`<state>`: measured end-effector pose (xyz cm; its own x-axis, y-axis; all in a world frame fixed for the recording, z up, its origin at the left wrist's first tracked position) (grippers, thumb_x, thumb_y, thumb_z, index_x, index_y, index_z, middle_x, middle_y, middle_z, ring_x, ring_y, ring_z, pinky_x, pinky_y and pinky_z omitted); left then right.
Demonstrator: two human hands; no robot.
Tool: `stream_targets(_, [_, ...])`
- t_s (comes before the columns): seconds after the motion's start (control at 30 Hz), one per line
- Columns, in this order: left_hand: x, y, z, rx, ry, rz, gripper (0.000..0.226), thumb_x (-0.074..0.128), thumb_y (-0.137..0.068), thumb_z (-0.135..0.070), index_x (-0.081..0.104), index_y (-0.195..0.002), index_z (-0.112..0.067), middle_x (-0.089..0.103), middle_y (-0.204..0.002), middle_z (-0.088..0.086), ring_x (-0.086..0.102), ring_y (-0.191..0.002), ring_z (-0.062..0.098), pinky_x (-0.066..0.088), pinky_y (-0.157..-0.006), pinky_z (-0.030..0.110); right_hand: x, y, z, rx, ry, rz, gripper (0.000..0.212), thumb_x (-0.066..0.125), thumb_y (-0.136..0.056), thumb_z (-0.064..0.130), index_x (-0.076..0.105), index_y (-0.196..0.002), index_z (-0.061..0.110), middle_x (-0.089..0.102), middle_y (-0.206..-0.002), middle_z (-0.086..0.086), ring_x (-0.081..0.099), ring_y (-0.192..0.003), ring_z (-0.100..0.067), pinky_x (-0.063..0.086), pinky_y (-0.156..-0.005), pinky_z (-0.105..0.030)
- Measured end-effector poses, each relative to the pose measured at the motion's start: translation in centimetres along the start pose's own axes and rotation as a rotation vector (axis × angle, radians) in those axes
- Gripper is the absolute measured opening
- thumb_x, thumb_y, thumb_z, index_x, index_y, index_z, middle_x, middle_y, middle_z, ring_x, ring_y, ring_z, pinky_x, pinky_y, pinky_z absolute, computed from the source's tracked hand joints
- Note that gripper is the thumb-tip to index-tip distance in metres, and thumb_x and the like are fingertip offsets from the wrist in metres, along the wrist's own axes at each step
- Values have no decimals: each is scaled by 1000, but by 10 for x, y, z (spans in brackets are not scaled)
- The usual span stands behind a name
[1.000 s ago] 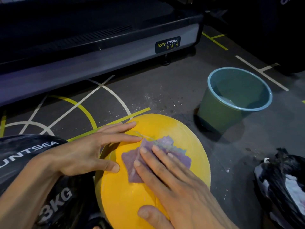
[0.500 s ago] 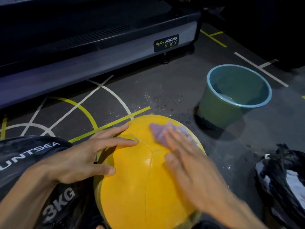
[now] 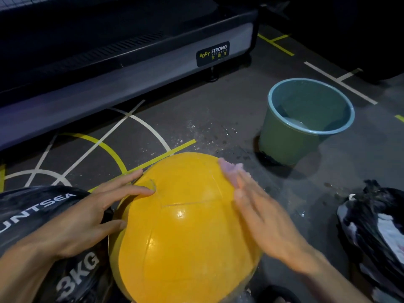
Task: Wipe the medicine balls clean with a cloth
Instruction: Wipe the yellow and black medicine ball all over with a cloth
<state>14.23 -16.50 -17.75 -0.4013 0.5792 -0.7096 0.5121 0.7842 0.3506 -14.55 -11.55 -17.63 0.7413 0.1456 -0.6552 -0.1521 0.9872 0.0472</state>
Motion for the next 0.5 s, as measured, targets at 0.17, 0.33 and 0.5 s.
stream_targets(0.17, [4,-4,-6,24,45,20,86,77,-87,-10,42,-137,-69,12,-160,-42,12,-148,-15,22,-123,39,8,5,28,-28,-2,7,60,16,-97,74,26,-152,55,8,-164,31,3,-150,12,11,-126,-25])
stream_targets(0.33, [7,1,-7,27,116,49,85,74,-88,-2,47,-134,-68,16,-159,-43,14,-147,-16,22,-120,34,17,5,26,-114,58,-14,62,27,-105,57,23,-161,31,10,-168,21,6,-153,5,14,-128,-33])
stream_targets(0.5, [-2,-2,-7,7,475,-50,46,80,-79,-42,72,-125,-39,39,-158,-26,39,-146,3,32,-117,53,-4,10,-27,91,-87,5,52,22,-103,59,16,-155,58,11,-164,33,7,-150,12,15,-127,-35])
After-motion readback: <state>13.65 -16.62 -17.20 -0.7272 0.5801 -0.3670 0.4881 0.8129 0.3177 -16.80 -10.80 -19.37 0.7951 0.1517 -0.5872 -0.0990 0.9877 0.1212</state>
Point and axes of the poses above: each hand's wrist, its own y-axis away from the middle knuckle, its own x-axis out of the palm, z = x × y, the point moved 10 cm from there along -y, towards the middle knuckle
